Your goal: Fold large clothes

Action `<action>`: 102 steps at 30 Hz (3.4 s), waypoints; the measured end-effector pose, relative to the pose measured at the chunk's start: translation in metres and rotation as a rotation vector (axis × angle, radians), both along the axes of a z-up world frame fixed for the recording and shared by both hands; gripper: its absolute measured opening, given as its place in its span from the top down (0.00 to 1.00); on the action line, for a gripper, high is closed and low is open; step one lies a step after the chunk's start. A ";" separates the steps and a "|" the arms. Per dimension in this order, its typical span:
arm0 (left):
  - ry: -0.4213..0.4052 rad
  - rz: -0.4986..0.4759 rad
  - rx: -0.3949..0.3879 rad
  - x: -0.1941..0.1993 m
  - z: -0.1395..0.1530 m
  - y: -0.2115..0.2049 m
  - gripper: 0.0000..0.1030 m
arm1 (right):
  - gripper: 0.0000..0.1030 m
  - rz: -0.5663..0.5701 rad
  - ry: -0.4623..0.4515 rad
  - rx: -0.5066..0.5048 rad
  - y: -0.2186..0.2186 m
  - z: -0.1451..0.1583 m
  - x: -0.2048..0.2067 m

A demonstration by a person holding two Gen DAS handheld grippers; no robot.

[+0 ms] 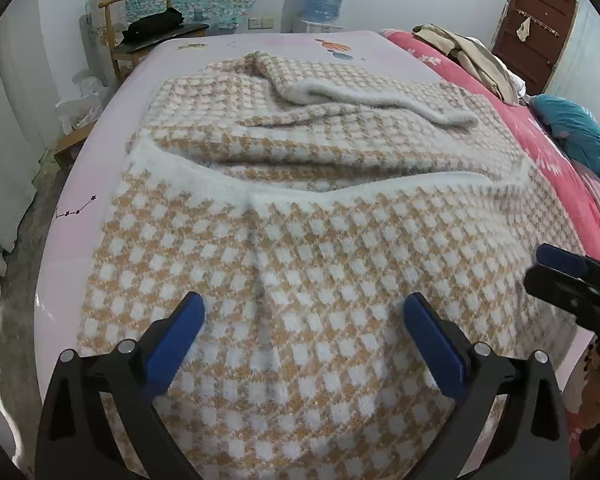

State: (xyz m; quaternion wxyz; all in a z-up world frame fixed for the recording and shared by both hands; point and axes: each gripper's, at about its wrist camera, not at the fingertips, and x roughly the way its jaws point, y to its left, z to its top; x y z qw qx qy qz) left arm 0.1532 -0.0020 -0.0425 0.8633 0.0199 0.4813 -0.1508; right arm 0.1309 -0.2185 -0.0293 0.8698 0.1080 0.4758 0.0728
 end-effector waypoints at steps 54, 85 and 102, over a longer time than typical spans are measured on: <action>-0.158 0.107 -0.080 -0.001 0.027 0.082 0.45 | 0.08 0.000 0.031 0.014 0.008 -0.012 0.001; -0.060 0.087 -0.104 0.035 0.013 0.084 0.79 | 0.08 -0.005 0.025 -0.004 0.010 -0.012 0.001; -0.066 0.116 0.120 0.039 0.001 0.056 0.76 | 0.08 -0.013 0.002 -0.013 0.009 -0.014 -0.007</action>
